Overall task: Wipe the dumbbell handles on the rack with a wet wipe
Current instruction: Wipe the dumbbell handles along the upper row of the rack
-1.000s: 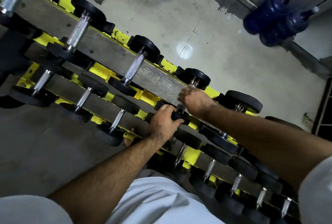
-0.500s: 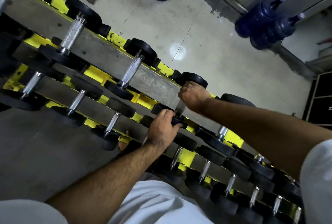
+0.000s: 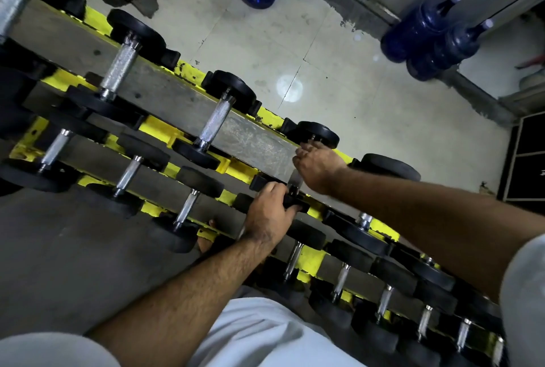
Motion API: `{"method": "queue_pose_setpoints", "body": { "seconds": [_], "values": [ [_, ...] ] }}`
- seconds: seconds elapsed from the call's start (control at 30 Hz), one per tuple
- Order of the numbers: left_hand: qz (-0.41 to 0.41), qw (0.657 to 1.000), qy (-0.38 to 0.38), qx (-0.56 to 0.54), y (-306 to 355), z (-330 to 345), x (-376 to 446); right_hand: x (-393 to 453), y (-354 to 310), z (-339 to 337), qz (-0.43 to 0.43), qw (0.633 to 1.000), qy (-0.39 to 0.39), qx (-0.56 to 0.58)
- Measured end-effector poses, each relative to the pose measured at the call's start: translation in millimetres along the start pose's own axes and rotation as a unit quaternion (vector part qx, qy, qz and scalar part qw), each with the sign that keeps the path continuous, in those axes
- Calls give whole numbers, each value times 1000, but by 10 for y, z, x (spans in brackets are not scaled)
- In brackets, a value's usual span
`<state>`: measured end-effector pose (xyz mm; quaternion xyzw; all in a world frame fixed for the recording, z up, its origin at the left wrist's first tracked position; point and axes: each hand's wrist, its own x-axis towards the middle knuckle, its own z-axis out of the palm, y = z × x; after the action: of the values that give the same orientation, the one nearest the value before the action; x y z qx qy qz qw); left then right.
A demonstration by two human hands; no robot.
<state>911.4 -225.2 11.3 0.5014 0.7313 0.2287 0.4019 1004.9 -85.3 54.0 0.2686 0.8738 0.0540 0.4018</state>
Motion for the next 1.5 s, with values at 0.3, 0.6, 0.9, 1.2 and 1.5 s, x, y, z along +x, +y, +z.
{"method": "queue_pose_setpoints", "body": {
  "seconds": [0.3,0.6,0.9,1.2,1.5],
  "values": [
    [7,998,14,-56,-101,-70,13,-57,94,314,-106,980,123,115],
    [-10,996,6,-85,-220,-132,116,-117,-49,696,-142,962,194,132],
    [-25,996,2,-88,-195,-203,124,-90,-45,793,-95,952,243,157],
    [-6,997,-3,-81,-217,-206,168,-137,-195,726,-128,936,255,204],
    [-3,1000,13,25,-58,-243,91,-392,-204,476,-36,952,145,266]
  ]
}}
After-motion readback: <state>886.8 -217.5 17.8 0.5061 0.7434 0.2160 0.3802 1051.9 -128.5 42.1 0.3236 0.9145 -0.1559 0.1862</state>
